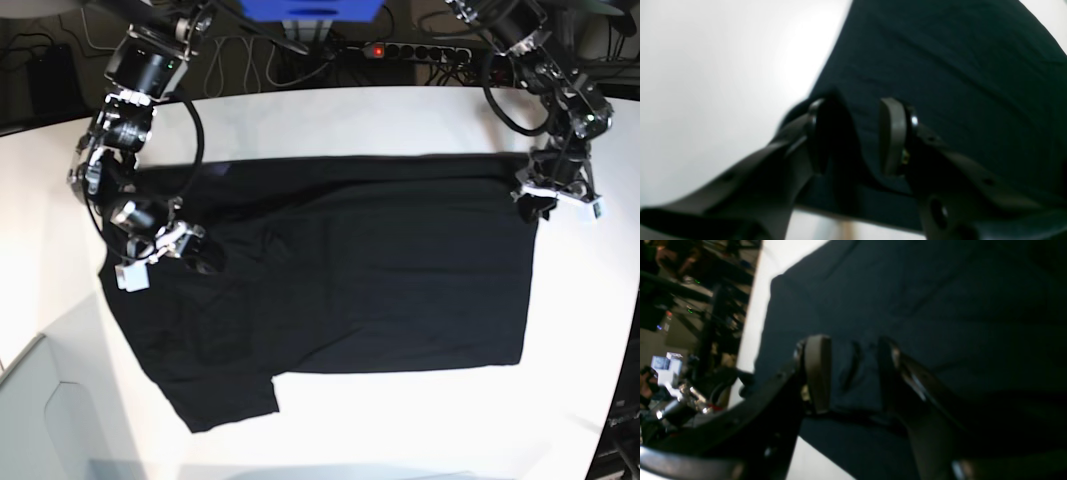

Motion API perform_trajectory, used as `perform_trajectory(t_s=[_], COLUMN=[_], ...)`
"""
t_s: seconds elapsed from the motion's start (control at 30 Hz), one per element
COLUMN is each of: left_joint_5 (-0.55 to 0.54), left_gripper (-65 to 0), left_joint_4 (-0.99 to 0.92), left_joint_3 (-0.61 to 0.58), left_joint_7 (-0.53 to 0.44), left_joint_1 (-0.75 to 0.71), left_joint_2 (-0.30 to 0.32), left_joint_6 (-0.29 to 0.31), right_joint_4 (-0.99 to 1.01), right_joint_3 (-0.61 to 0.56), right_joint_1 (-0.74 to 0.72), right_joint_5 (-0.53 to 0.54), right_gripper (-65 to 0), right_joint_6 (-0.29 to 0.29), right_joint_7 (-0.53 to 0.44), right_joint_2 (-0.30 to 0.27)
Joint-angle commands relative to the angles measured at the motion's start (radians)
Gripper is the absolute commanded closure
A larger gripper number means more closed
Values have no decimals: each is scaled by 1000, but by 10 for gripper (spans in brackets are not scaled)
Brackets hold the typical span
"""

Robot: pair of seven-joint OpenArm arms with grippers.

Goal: Fold the T-shirt properly
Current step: 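Drag the sleeve with the right gripper inward across the shirt body, then reposition the left gripper along the shirt's side edge and grasp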

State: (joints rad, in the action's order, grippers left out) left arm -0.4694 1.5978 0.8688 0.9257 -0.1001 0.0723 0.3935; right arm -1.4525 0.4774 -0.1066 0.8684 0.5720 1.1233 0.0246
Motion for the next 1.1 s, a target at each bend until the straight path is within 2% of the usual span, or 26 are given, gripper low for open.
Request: perform_trajectory(t_s=[0.0,0.43,0.77,0.9,1.0,1.07], left_joint_5=[-12,-12,-21,-28,-116,-197], left_gripper=[-234,-234,-234,-234,-234,-234], left_joint_4=[-6,-164,-383,-413,-348,-241], left_joint_3=[5,8,332,370,367,326], left_joint_7=[-17,-18,-9,-3,-1,-1], left_joint_1=[10,67,262,274,236,185], left_joint_2=[19,31,33,50,51,48], left_joint_6=[3,2,3,11,12,12], right_joint_4=[-18,-18,-18,-18,-20,-54], right_joint_3=[1,1,1,1,1,1], right_joint_1=[-6,5,26,28,26,25], right_joint_5=[27,27,27,27,27,27], right_gripper=[-217,-217,-217,-217,-217,-217], right_joint_6=[7,9,9,9,9,9], right_joint_7=[-22,-18,-24,-24,-24,-25], right_joint_2=[-8,-7,-8,-8,-8,-8])
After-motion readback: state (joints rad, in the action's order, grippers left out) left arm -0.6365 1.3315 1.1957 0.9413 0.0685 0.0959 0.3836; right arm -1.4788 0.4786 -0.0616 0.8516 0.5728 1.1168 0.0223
